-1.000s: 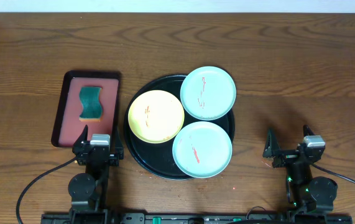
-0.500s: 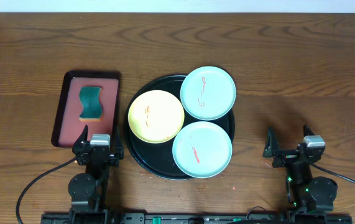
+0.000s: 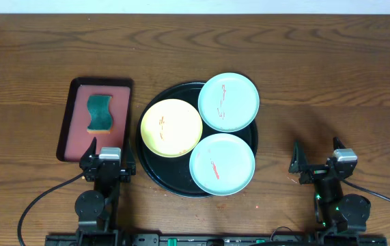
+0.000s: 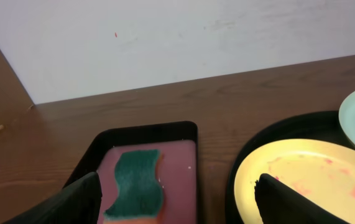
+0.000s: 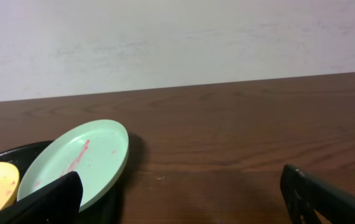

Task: Clean dirty plates on tray and stack at the side

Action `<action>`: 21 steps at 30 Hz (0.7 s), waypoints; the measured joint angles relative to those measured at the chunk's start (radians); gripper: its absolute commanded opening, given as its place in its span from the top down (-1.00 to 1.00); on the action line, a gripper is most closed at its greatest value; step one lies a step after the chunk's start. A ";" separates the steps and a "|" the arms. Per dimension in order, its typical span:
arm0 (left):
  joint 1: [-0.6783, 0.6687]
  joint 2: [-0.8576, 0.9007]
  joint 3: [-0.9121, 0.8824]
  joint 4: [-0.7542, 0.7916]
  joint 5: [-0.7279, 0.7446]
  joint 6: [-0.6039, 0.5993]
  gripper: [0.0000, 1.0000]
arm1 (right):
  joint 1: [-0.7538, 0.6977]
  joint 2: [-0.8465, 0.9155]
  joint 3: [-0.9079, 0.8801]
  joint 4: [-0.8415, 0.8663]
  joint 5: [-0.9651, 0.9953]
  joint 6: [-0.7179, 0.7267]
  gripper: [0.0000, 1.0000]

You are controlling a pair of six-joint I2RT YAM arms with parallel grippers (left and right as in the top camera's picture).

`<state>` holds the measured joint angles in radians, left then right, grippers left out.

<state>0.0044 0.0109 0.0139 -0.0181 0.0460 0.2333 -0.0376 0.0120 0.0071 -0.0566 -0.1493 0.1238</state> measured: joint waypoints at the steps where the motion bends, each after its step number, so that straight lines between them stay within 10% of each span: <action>1: 0.000 0.000 0.000 -0.004 0.000 0.000 -0.59 | 0.000 0.000 0.000 0.000 0.000 0.000 -0.99; 13: 0.000 0.051 0.055 -0.041 0.000 -0.054 -0.59 | 0.000 0.003 0.032 0.063 -0.043 0.024 -0.99; 21: 0.000 0.314 0.393 -0.184 0.000 -0.095 -0.59 | 0.000 0.109 0.261 0.002 -0.064 0.029 -0.98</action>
<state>0.0044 0.3244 0.4072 -0.2024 0.0456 0.1383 -0.0376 0.1207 0.2684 -0.0547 -0.2134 0.1528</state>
